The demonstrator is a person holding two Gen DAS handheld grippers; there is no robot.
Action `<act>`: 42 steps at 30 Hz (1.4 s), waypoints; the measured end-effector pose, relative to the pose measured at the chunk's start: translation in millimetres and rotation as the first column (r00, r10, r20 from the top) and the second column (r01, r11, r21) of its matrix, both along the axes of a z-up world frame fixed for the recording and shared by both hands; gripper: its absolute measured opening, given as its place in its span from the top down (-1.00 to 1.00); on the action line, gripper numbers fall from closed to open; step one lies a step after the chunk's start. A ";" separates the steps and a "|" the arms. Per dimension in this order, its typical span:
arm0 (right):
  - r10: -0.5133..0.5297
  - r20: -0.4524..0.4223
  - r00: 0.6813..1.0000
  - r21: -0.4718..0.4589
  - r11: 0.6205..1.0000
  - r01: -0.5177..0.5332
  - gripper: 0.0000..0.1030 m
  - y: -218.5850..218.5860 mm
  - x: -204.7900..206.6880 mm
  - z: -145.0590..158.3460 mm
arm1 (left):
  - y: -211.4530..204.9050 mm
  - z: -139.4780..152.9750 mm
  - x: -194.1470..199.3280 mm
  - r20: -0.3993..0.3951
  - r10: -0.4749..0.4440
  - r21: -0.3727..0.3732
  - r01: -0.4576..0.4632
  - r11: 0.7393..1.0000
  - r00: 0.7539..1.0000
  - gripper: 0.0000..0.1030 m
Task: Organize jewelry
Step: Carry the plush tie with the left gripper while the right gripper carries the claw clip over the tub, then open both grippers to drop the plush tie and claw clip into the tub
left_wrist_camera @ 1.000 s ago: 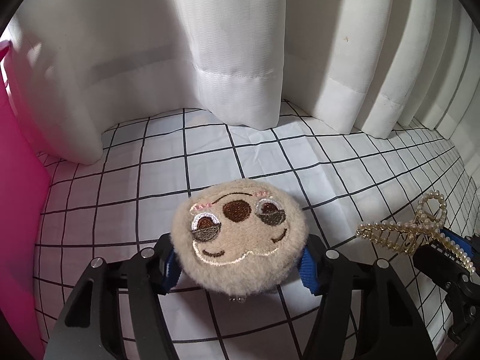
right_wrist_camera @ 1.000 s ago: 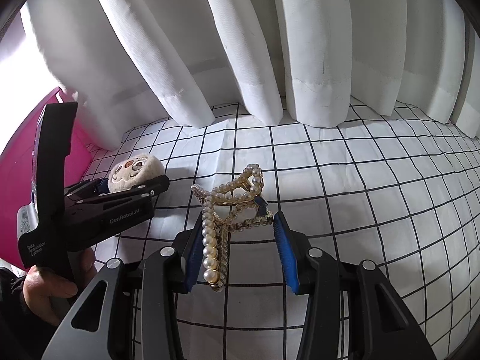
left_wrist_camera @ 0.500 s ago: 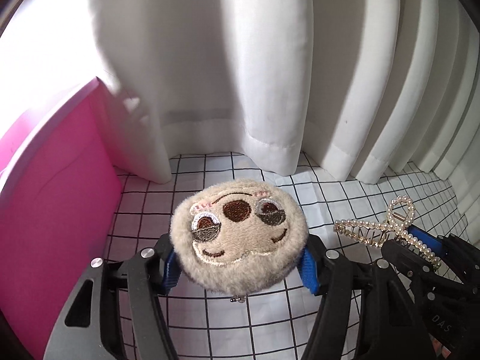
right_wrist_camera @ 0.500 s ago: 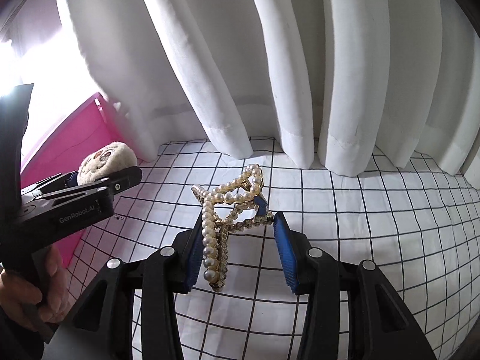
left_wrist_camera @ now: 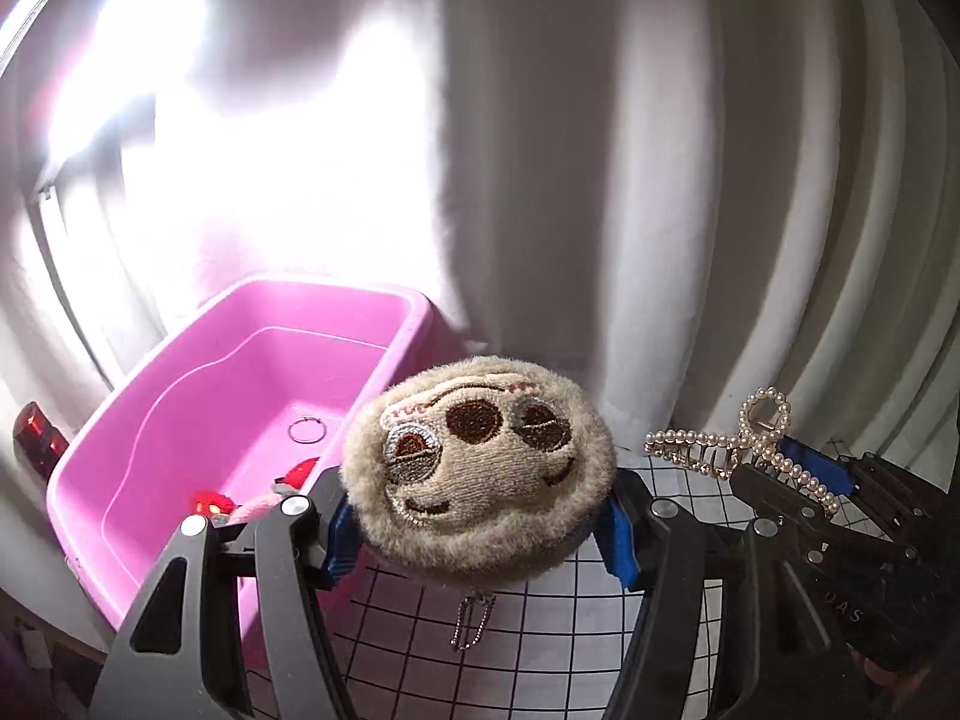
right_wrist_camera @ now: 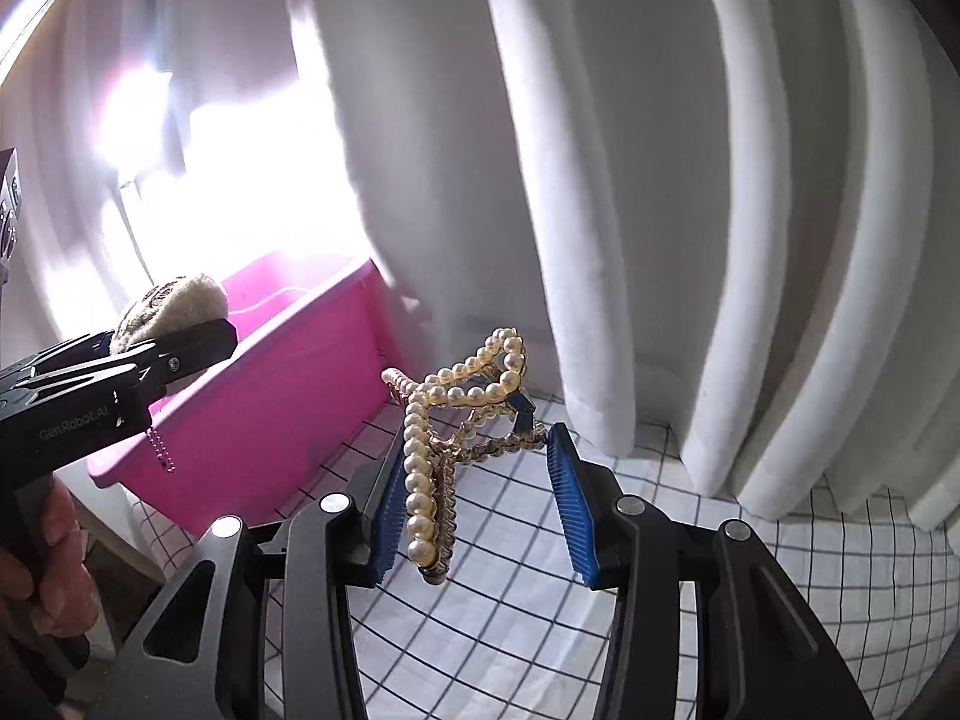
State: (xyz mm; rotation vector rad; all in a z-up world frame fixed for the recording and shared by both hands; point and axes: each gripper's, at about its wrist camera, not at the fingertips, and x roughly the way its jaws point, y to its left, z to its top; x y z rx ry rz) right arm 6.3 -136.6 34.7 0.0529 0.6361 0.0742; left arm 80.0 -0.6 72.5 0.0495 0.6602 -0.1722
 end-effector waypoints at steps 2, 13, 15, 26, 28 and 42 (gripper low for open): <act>0.050 0.023 0.998 0.004 0.999 -0.051 0.17 14.6 10.2 11.8 | 19.1 11.4 -3.5 0.022 0.054 0.000 -0.054 0.999 0.998 -0.17; 0.312 0.048 0.949 0.024 0.949 -0.314 0.17 116.6 92.0 42.8 | 137.9 27.7 9.3 0.024 0.365 0.051 -0.366 0.929 0.931 -0.18; 0.341 0.030 0.939 0.014 0.940 -0.342 0.17 136.0 108.5 42.3 | 158.4 23.0 16.0 0.009 0.413 0.056 -0.413 0.909 0.911 -0.18; 0.401 -0.134 0.906 -0.008 0.914 -0.406 0.17 205.4 172.8 12.0 | 214.0 -26.1 41.0 -0.129 0.546 0.067 -0.542 0.838 0.828 -0.18; 0.398 -0.158 0.904 -0.017 0.914 -0.406 0.17 212.0 181.1 5.6 | 215.5 -31.5 44.9 -0.145 0.549 0.069 -0.545 0.835 0.823 -0.18; 0.323 -0.239 0.916 -0.021 0.941 -0.337 -0.14 214.6 201.2 -15.7 | 217.0 -44.2 62.5 -0.179 0.566 0.113 -0.554 0.825 0.805 -0.77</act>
